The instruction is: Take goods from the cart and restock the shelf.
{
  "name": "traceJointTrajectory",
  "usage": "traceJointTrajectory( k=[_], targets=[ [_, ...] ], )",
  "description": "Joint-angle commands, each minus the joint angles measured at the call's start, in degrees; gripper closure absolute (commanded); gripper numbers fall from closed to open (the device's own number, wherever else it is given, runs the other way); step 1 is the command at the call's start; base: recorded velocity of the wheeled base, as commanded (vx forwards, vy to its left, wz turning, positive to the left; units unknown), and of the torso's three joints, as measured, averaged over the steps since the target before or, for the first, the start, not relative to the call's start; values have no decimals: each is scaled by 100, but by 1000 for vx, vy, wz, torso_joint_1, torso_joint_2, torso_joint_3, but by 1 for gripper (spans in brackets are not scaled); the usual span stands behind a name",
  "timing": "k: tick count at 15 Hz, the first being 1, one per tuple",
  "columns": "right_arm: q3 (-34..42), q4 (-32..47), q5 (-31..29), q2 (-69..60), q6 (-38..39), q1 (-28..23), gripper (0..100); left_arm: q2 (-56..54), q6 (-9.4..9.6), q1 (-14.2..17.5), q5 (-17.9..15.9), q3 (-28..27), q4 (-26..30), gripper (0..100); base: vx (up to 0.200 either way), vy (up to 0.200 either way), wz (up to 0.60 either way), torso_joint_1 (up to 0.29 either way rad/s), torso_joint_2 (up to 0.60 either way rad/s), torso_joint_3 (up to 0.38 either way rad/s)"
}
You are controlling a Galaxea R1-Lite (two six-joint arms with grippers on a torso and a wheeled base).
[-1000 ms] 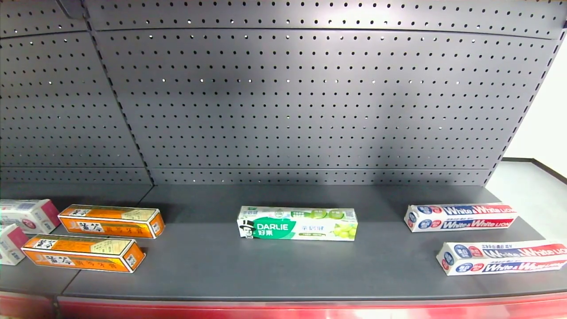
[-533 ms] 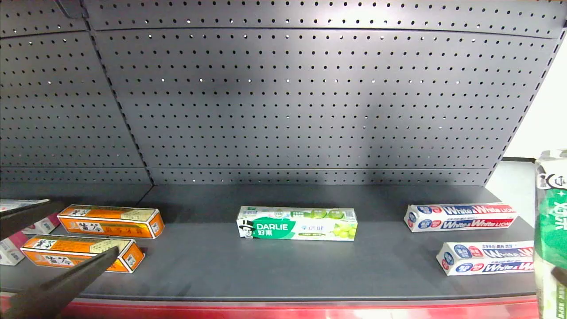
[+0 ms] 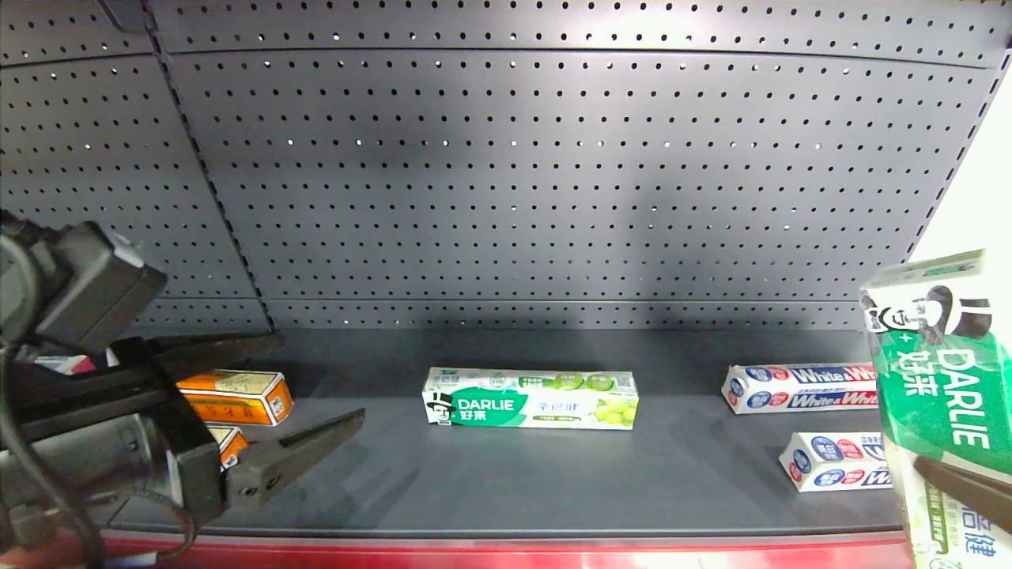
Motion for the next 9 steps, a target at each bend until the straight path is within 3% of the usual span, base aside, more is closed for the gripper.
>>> traceJointTrajectory(
  k=[1, 2, 4, 6, 7, 8, 9],
  targets=[
    [21, -17, 22, 140, 1, 129, 100, 743, 166, -33, -39, -601, 130, 0, 0, 0, 0, 0, 0, 0],
    [56, -17, 22, 96, 1, 173, 100, 866, 342, -33, -162, -926, 385, 0, 0, 0, 0, 0, 0, 0],
    [48, -25, 13, 78, 10, 217, 100, 1041, 368, 37, -812, -1400, 640, 0, 0, 0, 0, 0, 0, 0],
    [-5, -25, 22, 87, 27, 235, 100, 1270, 500, 345, -1594, -2148, 1440, 0, 0, 0, 0, 0, 0, 0],
    [-5, -25, 13, 105, 27, 270, 100, 1323, 711, 459, -1928, -2455, 1967, 0, 0, 0, 0, 0, 0, 0],
    [30, -25, 13, 105, 27, 305, 100, 1498, 1203, 688, -2333, -2895, 2873, 0, 0, 0, 0, 0, 0, 0],
    [48, -25, 22, 122, 27, 314, 100, 1648, 1660, 828, -2447, -2983, 3207, 0, 0, 0, 0, 0, 0, 0]
  ],
)
